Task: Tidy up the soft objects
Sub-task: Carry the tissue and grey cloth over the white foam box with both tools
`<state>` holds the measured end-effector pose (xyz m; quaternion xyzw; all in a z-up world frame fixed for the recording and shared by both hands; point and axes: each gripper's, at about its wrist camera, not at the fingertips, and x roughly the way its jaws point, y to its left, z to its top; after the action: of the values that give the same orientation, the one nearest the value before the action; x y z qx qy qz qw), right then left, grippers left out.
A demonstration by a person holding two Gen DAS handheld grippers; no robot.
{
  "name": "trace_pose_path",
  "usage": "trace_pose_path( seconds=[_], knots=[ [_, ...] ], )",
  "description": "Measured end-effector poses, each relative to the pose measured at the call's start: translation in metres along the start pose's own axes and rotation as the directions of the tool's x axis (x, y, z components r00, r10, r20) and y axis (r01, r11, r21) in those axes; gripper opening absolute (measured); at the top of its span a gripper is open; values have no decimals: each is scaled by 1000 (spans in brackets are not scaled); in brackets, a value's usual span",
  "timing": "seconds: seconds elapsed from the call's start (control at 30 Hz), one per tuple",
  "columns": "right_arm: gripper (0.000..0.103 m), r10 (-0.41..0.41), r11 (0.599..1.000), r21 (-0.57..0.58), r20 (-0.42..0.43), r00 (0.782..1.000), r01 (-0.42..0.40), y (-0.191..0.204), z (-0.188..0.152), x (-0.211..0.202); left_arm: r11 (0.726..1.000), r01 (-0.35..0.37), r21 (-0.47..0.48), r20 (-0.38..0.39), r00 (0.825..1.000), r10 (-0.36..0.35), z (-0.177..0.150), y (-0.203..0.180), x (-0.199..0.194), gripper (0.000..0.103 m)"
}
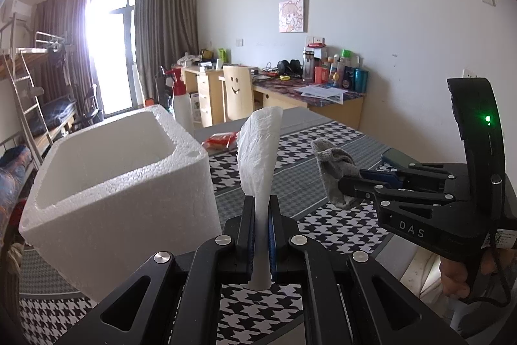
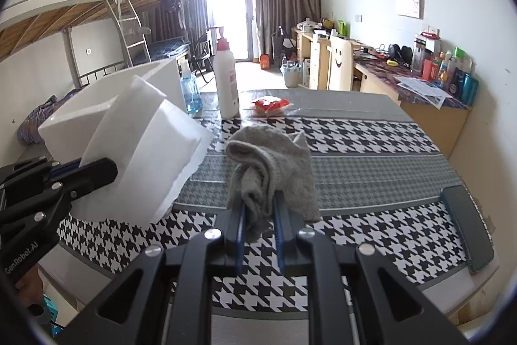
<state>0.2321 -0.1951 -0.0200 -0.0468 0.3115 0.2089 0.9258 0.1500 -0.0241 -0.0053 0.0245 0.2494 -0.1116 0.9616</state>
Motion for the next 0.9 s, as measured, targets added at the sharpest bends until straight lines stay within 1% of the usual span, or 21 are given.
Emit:
trace_pose_path(
  seconds=[0.43,0.9],
  knots=[
    [19,-7,1000,11,65,998,7,-5,15,-18,1000,1,26,59,998,-3,18,-5,-9,7],
    [19,-7,1000,13,112,994,5,-7,27,-29,999,-18,41,111,994,13,27,-4,-19,7]
  ],
)
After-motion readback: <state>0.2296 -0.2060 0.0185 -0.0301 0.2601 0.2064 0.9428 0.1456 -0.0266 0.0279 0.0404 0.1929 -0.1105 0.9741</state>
